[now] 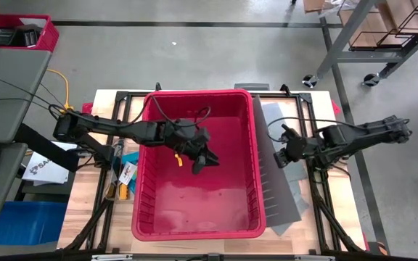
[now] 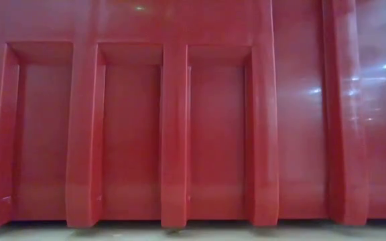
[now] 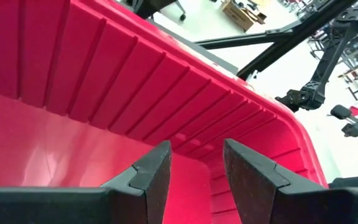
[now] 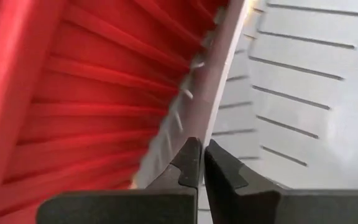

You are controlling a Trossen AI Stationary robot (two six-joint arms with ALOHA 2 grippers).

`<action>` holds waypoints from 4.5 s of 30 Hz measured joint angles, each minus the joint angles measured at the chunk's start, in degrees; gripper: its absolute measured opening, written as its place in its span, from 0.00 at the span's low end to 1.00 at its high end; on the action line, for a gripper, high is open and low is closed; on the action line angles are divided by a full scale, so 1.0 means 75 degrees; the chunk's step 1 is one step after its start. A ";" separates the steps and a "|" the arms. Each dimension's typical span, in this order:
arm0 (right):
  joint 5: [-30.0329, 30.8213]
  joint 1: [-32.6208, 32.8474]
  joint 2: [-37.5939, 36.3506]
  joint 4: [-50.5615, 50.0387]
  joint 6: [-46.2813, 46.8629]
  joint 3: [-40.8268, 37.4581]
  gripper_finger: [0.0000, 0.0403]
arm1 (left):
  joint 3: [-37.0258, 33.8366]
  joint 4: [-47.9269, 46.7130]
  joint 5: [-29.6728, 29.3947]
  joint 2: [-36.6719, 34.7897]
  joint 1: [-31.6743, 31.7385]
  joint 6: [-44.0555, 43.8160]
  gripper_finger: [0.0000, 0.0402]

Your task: Sort Items/Unsort Items

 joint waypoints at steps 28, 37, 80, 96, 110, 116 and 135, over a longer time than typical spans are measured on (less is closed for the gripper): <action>-0.0096 0.0011 0.2075 0.1364 0.0191 0.0003 0.16 | 0.0000 0.0883 0.0021 -0.0063 -0.0031 -0.0003 0.36; 0.0734 0.0105 0.1439 -0.2001 0.0103 0.1400 0.00 | -0.0003 0.2282 0.0206 -0.0286 0.0155 0.0021 0.36; 0.2163 0.0749 0.5543 -0.4756 0.2641 1.1328 0.00 | 0.0000 -0.5135 -0.3458 -0.4114 0.0800 0.3184 0.34; 0.2105 0.0393 0.5587 -0.4743 0.1169 1.1371 0.00 | -0.0007 -1.0849 -0.5488 -0.4371 0.0717 -0.3899 0.00; 0.2295 0.0393 0.5036 -0.4834 0.0581 1.1380 0.00 | -0.0649 -0.9717 -0.3387 -0.3609 0.0667 -0.4086 0.00; 0.2161 0.0393 0.4992 -0.4831 0.0583 1.1380 0.00 | -0.0711 -0.8870 -0.3160 -0.3188 0.0420 -0.4222 0.00; 0.1592 0.1223 0.5543 -0.4833 0.3060 1.1371 0.00 | -0.0705 -0.7545 -0.3946 -0.2977 0.0100 -0.4036 0.00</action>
